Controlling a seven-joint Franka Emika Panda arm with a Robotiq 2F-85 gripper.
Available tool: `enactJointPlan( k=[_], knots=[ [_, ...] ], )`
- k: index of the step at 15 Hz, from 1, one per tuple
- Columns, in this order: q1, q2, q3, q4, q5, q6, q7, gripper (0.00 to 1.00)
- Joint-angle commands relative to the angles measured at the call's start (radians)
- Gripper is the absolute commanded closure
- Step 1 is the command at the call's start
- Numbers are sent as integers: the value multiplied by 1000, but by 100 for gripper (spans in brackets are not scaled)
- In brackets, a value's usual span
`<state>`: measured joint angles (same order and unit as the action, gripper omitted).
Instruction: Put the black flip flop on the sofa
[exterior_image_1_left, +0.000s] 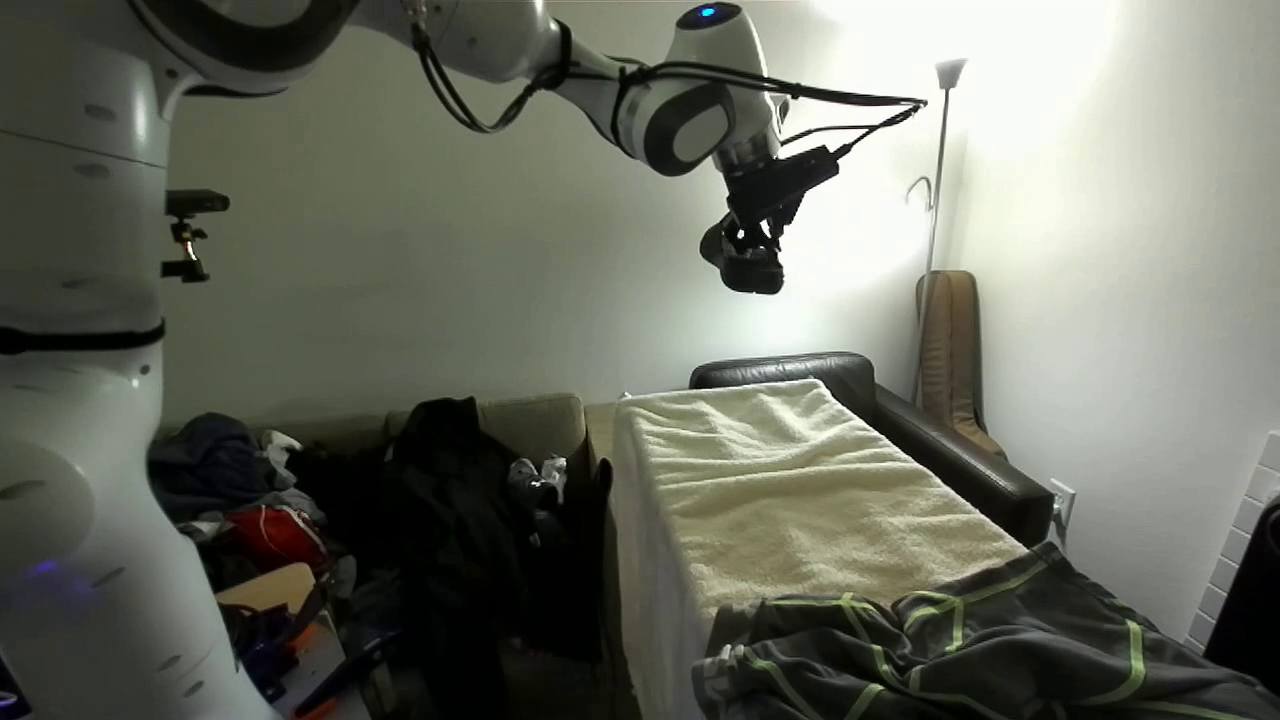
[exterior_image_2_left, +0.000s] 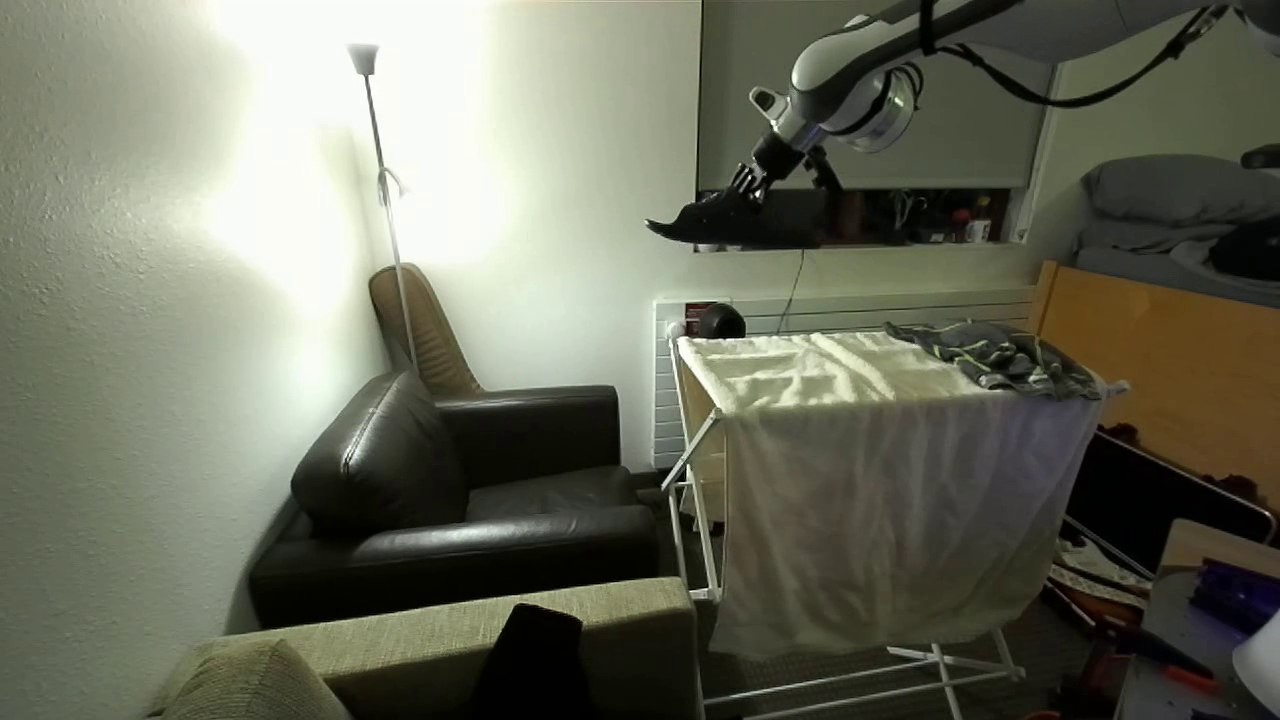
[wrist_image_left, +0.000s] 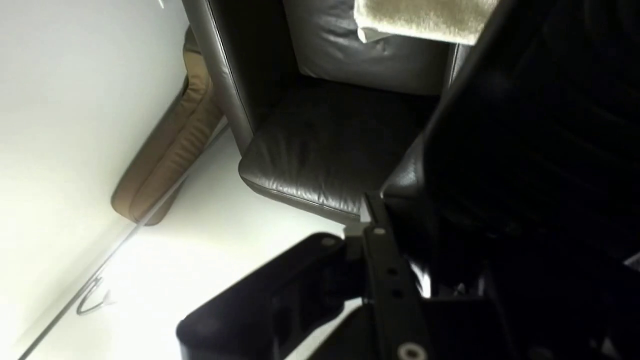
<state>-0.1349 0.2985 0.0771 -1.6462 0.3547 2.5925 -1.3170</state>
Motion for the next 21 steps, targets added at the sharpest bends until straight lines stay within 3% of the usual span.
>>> enactJointPlan(
  k=[1,3,4,11,12,13,16,21],
  knots=[
    [-46,48,64,100,59,-55,-112,98],
    [-66,25,65,77,71,-67,-121,98],
    [-31,41,50,77,30,-38,-57,92],
    [-48,41,50,78,33,-45,-65,92],
    [-48,41,51,78,33,-45,-65,98],
    [-49,53,60,94,45,-41,-83,98],
    [-46,118,93,186,64,-27,-119,98],
    [-50,286,203,446,79,-37,-216,98]
  ],
)
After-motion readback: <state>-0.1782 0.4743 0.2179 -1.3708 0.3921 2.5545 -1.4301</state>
